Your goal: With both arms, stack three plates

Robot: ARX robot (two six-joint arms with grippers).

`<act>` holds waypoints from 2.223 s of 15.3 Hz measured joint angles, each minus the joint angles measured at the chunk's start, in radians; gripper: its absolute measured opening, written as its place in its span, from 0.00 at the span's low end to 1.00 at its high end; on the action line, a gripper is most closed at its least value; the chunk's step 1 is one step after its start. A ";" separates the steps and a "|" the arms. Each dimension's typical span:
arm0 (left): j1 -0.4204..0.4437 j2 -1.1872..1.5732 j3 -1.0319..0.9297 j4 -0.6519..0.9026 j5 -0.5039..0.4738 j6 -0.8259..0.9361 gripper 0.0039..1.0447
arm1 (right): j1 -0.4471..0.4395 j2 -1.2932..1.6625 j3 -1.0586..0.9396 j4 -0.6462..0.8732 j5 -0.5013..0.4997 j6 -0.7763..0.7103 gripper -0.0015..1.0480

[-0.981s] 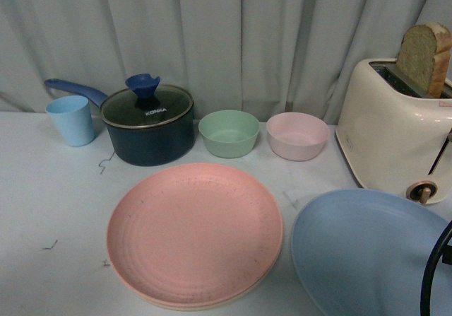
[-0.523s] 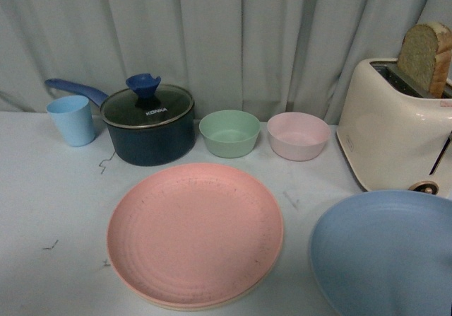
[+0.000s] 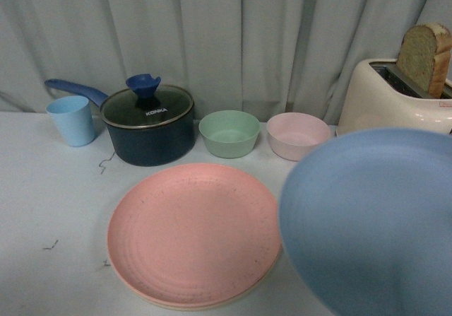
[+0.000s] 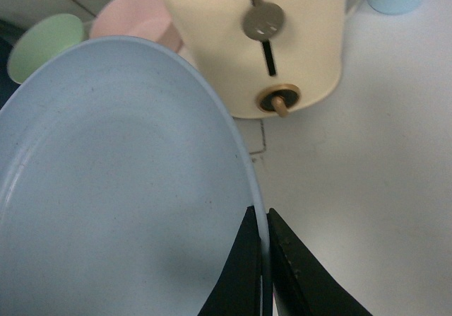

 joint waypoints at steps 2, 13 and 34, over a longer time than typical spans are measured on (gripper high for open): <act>0.000 0.000 0.000 0.000 0.000 0.000 0.94 | 0.033 0.013 0.018 0.007 0.019 0.019 0.03; 0.000 0.000 0.000 0.000 0.000 0.000 0.94 | 0.253 0.262 0.179 0.060 0.113 0.126 0.03; 0.000 0.000 0.000 0.000 0.000 0.000 0.94 | 0.483 0.623 0.539 -0.075 0.238 0.296 0.03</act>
